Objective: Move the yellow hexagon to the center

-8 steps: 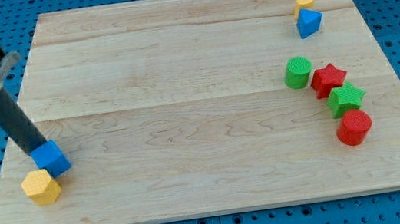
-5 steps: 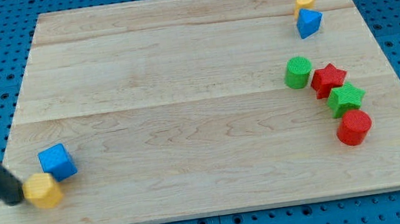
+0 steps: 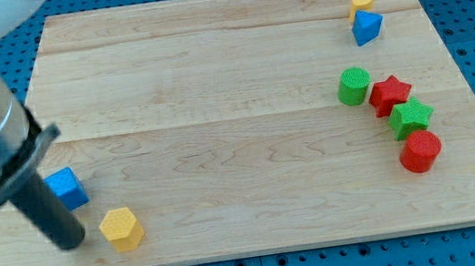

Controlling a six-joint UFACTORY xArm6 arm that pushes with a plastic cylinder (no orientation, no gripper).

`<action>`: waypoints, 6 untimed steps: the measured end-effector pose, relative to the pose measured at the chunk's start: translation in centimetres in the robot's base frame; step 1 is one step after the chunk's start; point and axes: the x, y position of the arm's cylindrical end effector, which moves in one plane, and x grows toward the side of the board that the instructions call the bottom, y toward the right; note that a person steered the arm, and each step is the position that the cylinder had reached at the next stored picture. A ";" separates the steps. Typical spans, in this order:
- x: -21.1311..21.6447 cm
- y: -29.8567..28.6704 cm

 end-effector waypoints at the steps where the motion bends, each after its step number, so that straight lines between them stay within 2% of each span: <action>1: 1.6 2.9; 2: -6.5 7.2; 3: -9.9 14.4; 4: -7.2 10.1; 5: -3.8 15.5; 6: -9.5 16.3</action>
